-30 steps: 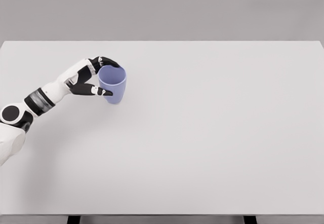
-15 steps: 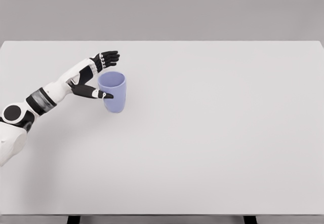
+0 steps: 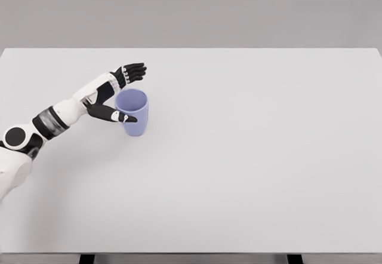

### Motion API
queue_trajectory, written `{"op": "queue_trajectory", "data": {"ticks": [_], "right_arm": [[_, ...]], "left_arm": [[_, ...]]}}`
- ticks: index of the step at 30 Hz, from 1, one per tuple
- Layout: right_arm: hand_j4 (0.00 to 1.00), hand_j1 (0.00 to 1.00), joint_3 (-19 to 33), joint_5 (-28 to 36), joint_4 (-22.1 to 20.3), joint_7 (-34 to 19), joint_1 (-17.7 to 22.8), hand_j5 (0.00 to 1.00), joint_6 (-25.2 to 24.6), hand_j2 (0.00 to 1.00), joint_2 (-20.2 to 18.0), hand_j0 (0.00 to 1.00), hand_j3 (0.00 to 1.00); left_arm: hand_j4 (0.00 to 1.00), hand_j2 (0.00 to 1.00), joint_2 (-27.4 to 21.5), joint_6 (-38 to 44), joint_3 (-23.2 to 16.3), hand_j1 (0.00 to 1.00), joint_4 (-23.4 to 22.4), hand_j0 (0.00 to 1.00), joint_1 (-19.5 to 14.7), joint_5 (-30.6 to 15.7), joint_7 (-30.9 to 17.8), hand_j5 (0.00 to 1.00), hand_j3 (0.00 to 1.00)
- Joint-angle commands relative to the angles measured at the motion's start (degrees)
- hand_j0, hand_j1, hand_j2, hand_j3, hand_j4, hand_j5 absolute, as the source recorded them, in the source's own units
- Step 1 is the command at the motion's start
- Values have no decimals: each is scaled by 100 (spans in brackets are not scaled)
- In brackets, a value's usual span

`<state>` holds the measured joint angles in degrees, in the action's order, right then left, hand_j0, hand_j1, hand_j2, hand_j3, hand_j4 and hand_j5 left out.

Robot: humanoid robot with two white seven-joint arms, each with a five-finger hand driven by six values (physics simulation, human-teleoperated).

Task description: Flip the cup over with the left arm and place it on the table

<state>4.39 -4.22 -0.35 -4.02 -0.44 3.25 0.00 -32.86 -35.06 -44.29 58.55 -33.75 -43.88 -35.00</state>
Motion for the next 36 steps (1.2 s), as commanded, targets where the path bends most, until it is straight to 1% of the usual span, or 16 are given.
{"op": "queue_trajectory", "data": {"ticks": [1, 5, 8, 12, 16, 20, 22, 28, 30, 32, 33, 34, 35, 36], "right_arm": [[100, 100, 0, 1, 0, -3, 0, 100, 0, 100, 0, 100, 100], [100, 100, 0, 1, 0, 6, 0, 100, 0, 100, 0, 100, 100], [100, 100, 0, 1, 0, -3, 0, 100, 0, 100, 0, 100, 100], [100, 100, 0, 1, 0, -3, 0, 100, 0, 100, 0, 100, 100], [100, 100, 0, 1, 0, 6, 0, 100, 0, 100, 0, 100, 100], [100, 100, 0, 1, 0, 6, 0, 100, 0, 100, 0, 100, 100], [100, 100, 0, 1, 0, -3, 0, 100, 0, 100, 0, 100, 100], [100, 100, 0, 1, 0, -3, 0, 100, 0, 100, 0, 100, 100], [100, 100, 0, 1, 0, -3, 0, 100, 0, 100, 0, 100, 100], [100, 100, 0, 1, 0, -3, 0, 100, 0, 100, 0, 100, 100], [100, 100, 0, 1, 0, -3, 0, 100, 0, 100, 0, 100, 100], [100, 100, 0, 1, 0, -3, 0, 100, 0, 100, 0, 100, 100], [100, 100, 0, 1, 0, -3, 0, 100, 0, 100, 0, 100, 100], [100, 100, 0, 1, 0, -3, 0, 100, 0, 100, 0, 100, 100]], "left_arm": [[100, 100, -45, 6, 17, 100, 95, 100, 0, -42, 0, 100, 100], [100, 100, -45, 6, 17, 100, 104, 100, 9, -42, 0, 100, 100], [100, 100, -98, 6, 25, 100, 253, 100, 61, -42, 0, 100, 100], [100, 100, -124, 6, 25, 100, 298, 100, 97, -50, 0, 100, 100], [100, 100, -212, 6, 131, 100, 429, 100, 185, -50, 0, 100, 100], [100, 100, -256, 6, 148, 100, 544, 100, 176, -50, 0, 100, 100], [100, 100, -397, 6, 192, 100, 675, 100, 176, -50, 0, 100, 100], [100, 100, -441, 6, 210, 100, 702, 100, 185, -59, 0, 100, 100], [100, 100, -608, 6, 201, 100, 790, 100, 185, -68, 0, 100, 100], [100, 100, -1152, 6, 166, 100, 755, 100, 150, -33, 0, 100, 100], [100, 100, -1407, 6, 131, 100, 536, 100, 71, 89, 0, 100, 100], [100, 100, -1644, 6, 131, 100, 395, 100, -87, 440, 0, 100, 100], [100, 100, -1978, 6, 131, 100, 350, 100, -369, 1195, 0, 100, 100], [100, 100, -2084, 6, 140, 100, 342, 100, -466, 2022, 0, 100, 100]]}}
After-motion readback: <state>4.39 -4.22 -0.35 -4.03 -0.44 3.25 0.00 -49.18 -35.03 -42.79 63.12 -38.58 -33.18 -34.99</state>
